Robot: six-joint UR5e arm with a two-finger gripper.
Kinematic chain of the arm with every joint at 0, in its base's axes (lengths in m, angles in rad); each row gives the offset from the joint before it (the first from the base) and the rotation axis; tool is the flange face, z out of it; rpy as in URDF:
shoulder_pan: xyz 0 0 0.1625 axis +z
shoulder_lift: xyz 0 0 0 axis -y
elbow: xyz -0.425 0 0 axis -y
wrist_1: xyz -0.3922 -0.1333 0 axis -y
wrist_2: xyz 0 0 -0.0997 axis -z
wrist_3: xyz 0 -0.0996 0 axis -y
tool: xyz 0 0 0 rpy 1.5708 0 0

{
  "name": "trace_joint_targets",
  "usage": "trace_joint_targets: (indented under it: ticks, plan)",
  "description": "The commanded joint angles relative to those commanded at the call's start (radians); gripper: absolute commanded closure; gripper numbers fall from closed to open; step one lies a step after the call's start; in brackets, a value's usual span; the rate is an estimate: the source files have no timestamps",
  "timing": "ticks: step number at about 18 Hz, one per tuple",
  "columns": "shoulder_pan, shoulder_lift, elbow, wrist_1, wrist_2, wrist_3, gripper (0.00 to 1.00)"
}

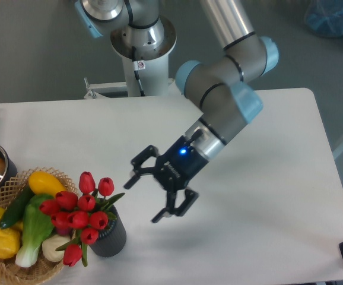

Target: Insert the flowers into the vase

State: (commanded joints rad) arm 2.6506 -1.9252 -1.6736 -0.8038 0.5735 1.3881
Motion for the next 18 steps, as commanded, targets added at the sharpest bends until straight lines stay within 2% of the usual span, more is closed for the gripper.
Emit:
trace_joint_targets:
  ticks: [1, 2, 4, 5, 6, 8, 11, 13, 16, 18]
  plan:
    - [0.011, 0.008, 0.015, 0.003, 0.043, 0.008, 0.00]
    - [0.015, 0.020, 0.035, 0.002, 0.156, 0.008, 0.00]
    - [0.015, 0.022, 0.063, 0.002, 0.453, 0.011, 0.00]
    - [0.015, 0.015, 0.077, -0.002, 0.550, 0.009, 0.00]
    - [0.019, 0.012, 0.078, 0.000, 0.598, 0.011, 0.00]
    - [0.052, 0.015, 0.069, -0.005, 0.614, 0.020, 0.00]
    - [0.095, 0.017, 0.054, -0.015, 0.640, 0.136, 0.00]
    - [0.101, 0.017, 0.055, -0.044, 0.727, 0.155, 0.00]
    - [0.089, 0.014, 0.054, -0.075, 0.929, 0.160, 0.00]
    - [0.074, 0.008, 0.066, -0.086, 0.977, 0.160, 0.00]
